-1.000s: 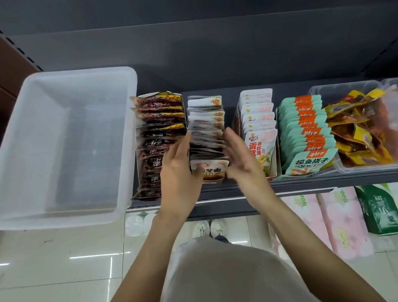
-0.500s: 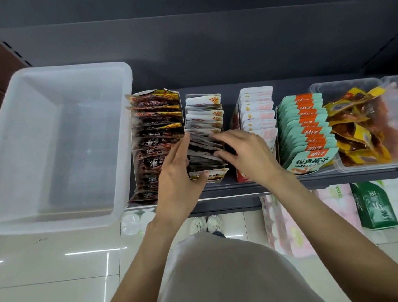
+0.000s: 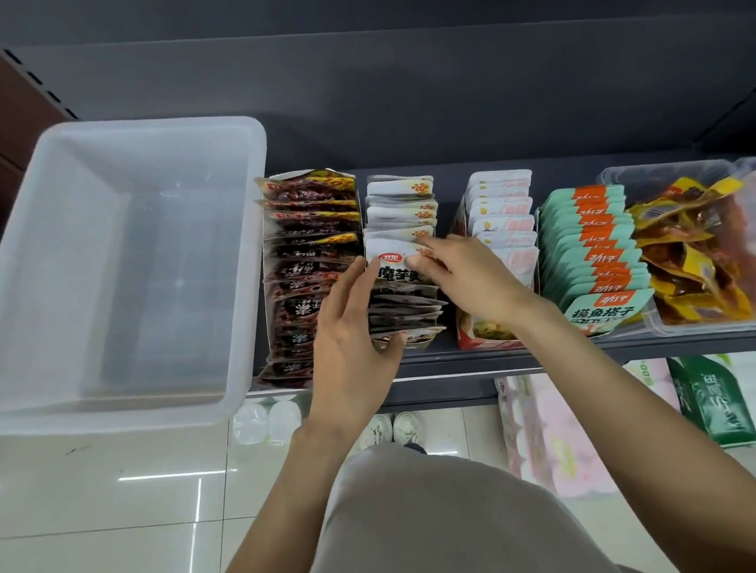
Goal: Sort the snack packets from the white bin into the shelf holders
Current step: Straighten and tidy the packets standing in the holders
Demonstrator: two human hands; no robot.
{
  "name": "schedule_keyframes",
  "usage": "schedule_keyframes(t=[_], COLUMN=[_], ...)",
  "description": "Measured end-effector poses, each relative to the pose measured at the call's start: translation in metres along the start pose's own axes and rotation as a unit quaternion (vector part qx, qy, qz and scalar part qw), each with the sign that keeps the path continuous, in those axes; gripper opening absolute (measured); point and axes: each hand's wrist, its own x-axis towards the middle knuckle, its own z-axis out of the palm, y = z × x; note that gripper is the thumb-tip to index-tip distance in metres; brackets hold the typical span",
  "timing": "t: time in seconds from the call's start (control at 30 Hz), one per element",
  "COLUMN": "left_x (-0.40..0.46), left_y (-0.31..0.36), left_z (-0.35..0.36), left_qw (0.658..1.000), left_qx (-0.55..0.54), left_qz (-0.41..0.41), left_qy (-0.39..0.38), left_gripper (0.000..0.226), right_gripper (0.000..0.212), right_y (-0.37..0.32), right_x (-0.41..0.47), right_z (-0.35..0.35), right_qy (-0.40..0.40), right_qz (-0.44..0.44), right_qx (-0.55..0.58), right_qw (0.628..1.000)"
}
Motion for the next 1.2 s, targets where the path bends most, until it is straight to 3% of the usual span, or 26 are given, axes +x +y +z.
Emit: schedule_keyframes(t=[0.13,0.27,0.47,0.63,0.73,0.87,0.97,1.07,1.2], left_x=[0.001,0.0,0.001,0.002,0.003,0.002,0.001,0.0,-0.001], left_y=[-0.001,0.002,0.003,0.003,0.004,0.005,0.004,0.003,0.004], left_z=[-0.003,-0.004,-0.005,-0.006,-0.006,-0.007,-0.006,-0.005,-0.004], left_qw=[1.0,1.0,1.0,0.999,0.999,0.999,0.999,0.999,0.999], left_qx=[-0.018,-0.019,-0.01,-0.001,0.006,-0.005,0.006,0.011,0.011], left_qz=[0.001,-0.003,-0.008,-0.022,-0.016,-0.011,-0.001,-0.001,-0.007], left_qy=[0.001,0.012,-0.008,-0.032,-0.035,-0.042,-0.042,-0.048,-0.04], left_gripper=[0.078,0.074,0.077,0.084,0.085,0.086,0.087,0.09,0.089], right_gripper=[0.043,0.046,0.035,0.048,0.059,0.055,0.061,0.067,0.064], right_y=[0.001,0.001,0.002,0.01,0.017,0.014,0.009,-0.001,-0.007], right_x=[-0.012,-0.048,-0.066,-0.06,-0.06,-0.05,-0.041,-0.029,-0.015], right_z=[-0.011,-0.01,0.014,0.01,0.015,0.018,0.014,0.008,0.007], right_qy=[-0.034,0.062,0.118,0.036,-0.003,0.03,0.053,0.024,-0.013], right_qz=[0.034,0.057,-0.011,0.017,0.005,0.017,-0.023,-0.051,-0.05], right_qx=[0.107,0.243,0.215,0.385,0.408,0.332,0.114,-0.079,-0.104], right_qw=[0.993,0.966,0.969,0.922,0.913,0.943,0.992,0.995,0.993])
